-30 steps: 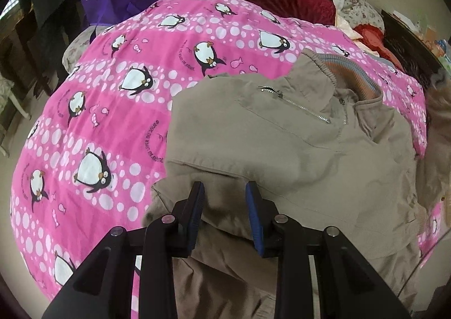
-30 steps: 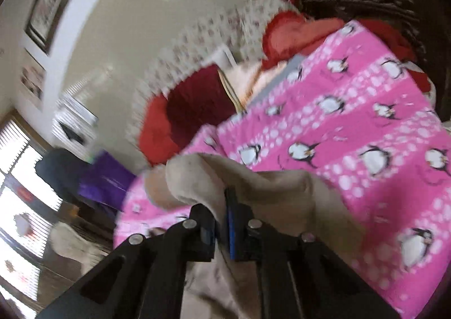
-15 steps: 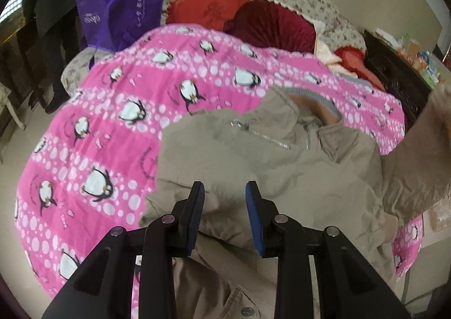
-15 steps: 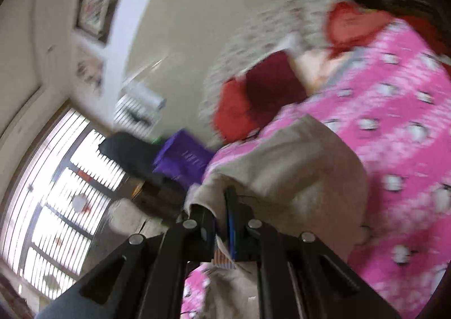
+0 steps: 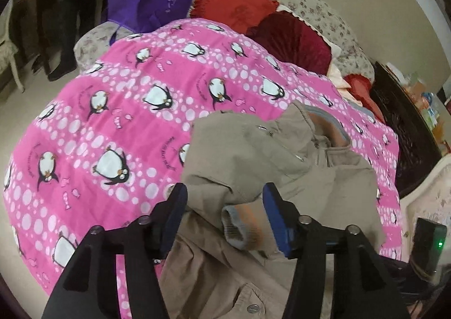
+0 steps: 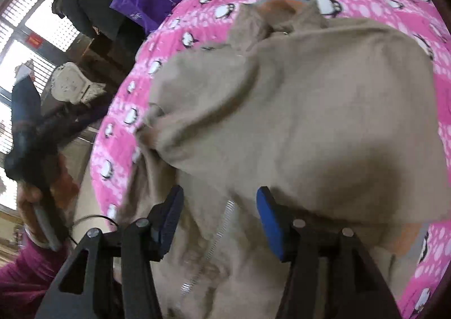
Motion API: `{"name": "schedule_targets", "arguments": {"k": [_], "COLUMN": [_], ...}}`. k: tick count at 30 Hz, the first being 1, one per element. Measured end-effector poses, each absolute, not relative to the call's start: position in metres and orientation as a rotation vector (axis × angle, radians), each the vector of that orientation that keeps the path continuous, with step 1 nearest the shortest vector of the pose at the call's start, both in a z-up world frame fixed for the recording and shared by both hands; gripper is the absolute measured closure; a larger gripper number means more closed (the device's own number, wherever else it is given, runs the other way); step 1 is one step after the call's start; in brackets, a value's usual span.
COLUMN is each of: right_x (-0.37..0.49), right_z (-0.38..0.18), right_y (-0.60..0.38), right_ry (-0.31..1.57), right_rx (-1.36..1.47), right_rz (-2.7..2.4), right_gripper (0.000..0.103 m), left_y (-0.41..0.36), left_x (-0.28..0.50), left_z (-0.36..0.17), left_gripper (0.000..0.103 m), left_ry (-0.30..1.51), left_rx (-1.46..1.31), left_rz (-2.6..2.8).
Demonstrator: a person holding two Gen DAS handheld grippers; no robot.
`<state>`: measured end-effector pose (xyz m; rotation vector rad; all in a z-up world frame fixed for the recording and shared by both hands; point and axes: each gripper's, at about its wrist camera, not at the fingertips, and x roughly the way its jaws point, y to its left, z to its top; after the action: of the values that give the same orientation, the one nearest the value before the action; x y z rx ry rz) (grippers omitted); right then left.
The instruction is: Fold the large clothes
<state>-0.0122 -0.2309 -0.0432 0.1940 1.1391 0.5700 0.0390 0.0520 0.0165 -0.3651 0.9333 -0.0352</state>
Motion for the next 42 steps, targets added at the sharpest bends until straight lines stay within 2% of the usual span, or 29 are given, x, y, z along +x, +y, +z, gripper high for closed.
{"name": "schedule_targets", "arguments": {"k": [3, 6, 11, 12, 13, 15, 16, 22, 29, 33, 37, 41, 42], "right_x": [-0.021, -0.026, -0.028, -0.028, -0.028, -0.026, -0.025, -0.022, 0.010, 0.038, 0.024, -0.004, -0.008], "right_z": [-0.034, -0.021, -0.017, -0.019, -0.020, -0.024, -0.024, -0.007, -0.023, -0.071, -0.062, -0.035, -0.033], "right_y": [-0.248, -0.273, -0.305, -0.310, -0.314, -0.321, -0.322, -0.338, -0.337, -0.331, -0.345, -0.365, -0.369], "right_ry": [1.094, 1.055, 1.027, 1.024, 1.021, 1.017, 1.011, 0.929, 0.917, 1.060, 1.025, 0.967, 0.965], "right_rx": [0.201, 0.227, 0.284, 0.295, 0.304, 0.316, 0.319, 0.296, 0.231, 0.096, 0.148, 0.183, 0.196], "right_rz": [0.538, 0.488, 0.415, 0.404, 0.397, 0.376, 0.363, 0.269, 0.123, 0.007, 0.006, 0.051, 0.055], "right_gripper": [0.044, 0.037, 0.036, 0.036, 0.036, 0.036, 0.036, 0.036, 0.036, 0.036, 0.036, 0.035, 0.032], "left_y": [0.036, 0.018, -0.011, -0.016, -0.019, -0.020, -0.019, 0.004, 0.010, 0.017, 0.030, 0.046, 0.050], "left_x": [0.048, 0.056, 0.055, 0.055, 0.055, 0.054, 0.053, 0.057, 0.093, 0.102, 0.087, 0.067, 0.061], "left_z": [0.006, -0.012, -0.040, -0.044, -0.046, -0.041, -0.033, 0.031, -0.030, -0.051, -0.032, -0.019, -0.020], "left_gripper": [0.053, 0.053, 0.054, 0.061, 0.088, 0.100, 0.103, 0.103, 0.103, 0.103, 0.082, 0.080, 0.080], "left_ry": [0.977, 1.050, 1.139, 1.145, 1.141, 1.128, 1.099, 0.879, 1.021, 1.078, 1.042, 1.025, 1.029], "left_rx": [-0.333, -0.300, -0.140, -0.112, -0.101, -0.084, -0.085, -0.080, -0.055, -0.086, -0.107, -0.139, -0.149], "left_rz": [-0.066, -0.098, -0.061, -0.068, -0.083, -0.075, -0.086, -0.045, 0.061, 0.090, 0.069, 0.039, 0.034]}}
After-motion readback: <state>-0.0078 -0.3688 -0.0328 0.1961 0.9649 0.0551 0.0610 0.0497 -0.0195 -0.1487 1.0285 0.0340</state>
